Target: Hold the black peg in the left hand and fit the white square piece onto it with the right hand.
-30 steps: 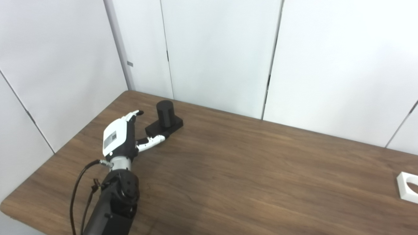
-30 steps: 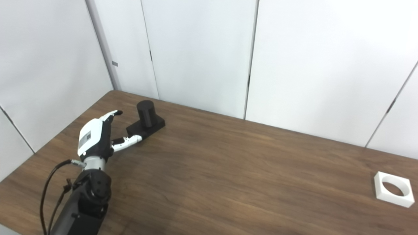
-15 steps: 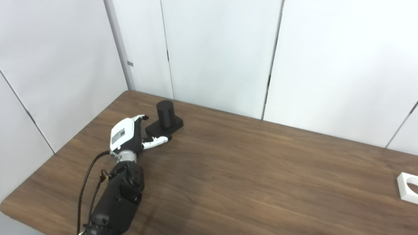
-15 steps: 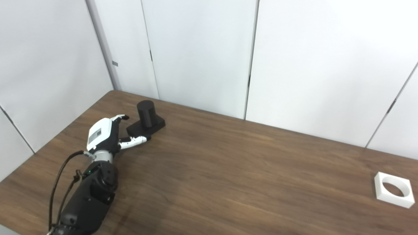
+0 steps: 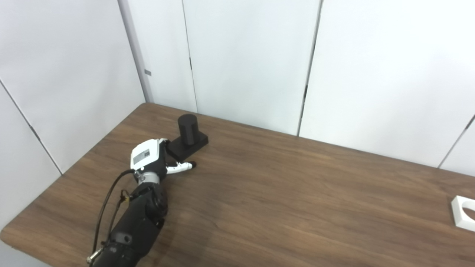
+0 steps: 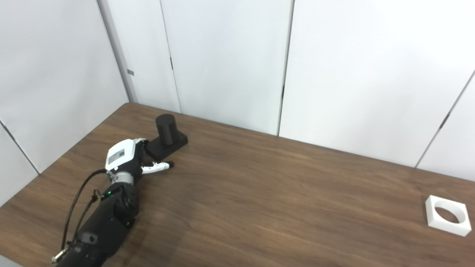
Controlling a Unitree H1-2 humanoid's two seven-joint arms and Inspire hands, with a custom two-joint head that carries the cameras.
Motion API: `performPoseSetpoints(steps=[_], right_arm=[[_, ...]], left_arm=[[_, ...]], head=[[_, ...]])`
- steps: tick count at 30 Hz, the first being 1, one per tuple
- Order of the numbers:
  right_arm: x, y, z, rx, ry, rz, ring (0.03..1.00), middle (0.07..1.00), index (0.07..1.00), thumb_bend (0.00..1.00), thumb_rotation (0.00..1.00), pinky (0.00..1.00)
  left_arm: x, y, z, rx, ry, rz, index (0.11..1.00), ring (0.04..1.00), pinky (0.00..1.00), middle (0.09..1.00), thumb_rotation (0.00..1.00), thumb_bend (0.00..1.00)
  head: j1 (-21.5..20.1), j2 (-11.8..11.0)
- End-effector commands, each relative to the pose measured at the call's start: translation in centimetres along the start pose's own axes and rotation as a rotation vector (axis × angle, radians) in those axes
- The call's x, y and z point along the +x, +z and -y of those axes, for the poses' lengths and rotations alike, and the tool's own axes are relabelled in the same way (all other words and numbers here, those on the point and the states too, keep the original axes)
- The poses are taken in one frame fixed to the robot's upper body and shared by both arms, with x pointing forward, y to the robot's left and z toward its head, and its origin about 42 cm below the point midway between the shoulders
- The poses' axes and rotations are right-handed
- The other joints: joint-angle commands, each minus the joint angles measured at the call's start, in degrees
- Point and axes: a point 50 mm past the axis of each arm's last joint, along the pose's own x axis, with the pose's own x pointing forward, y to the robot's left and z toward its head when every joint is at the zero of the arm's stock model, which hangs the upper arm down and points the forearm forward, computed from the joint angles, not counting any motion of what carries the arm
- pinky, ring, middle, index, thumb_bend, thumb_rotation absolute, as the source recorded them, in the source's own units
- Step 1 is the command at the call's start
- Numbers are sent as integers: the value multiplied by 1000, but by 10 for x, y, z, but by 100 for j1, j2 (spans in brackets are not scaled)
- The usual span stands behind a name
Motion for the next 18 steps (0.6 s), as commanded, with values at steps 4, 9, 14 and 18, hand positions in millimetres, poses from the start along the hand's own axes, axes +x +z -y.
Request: performPoseSetpoints(steps=[4,9,14,18], right_arm=[[-1,4,-5,19,3,38,904,868,893,544,1000,949],[-1,5,-6,17,0,32,912,868,897,559,1000,973],[-2,6,-7,3,-5,27,908,863,897,587,1000,975],[-2,7,-7,4,-5,22,920,873,897,624,1000,999]], left_arm=[[24,15,-24,12,84,27,832,950,1000,912,530,1000],[29,15,-22,21,78,16,817,940,1000,898,522,1000],[34,15,-23,16,98,16,783,928,1000,880,494,999],[38,15,-22,22,104,18,778,927,1000,874,499,996]], head=[[-12,0],[-39,-11],[-47,5],[-62,15]])
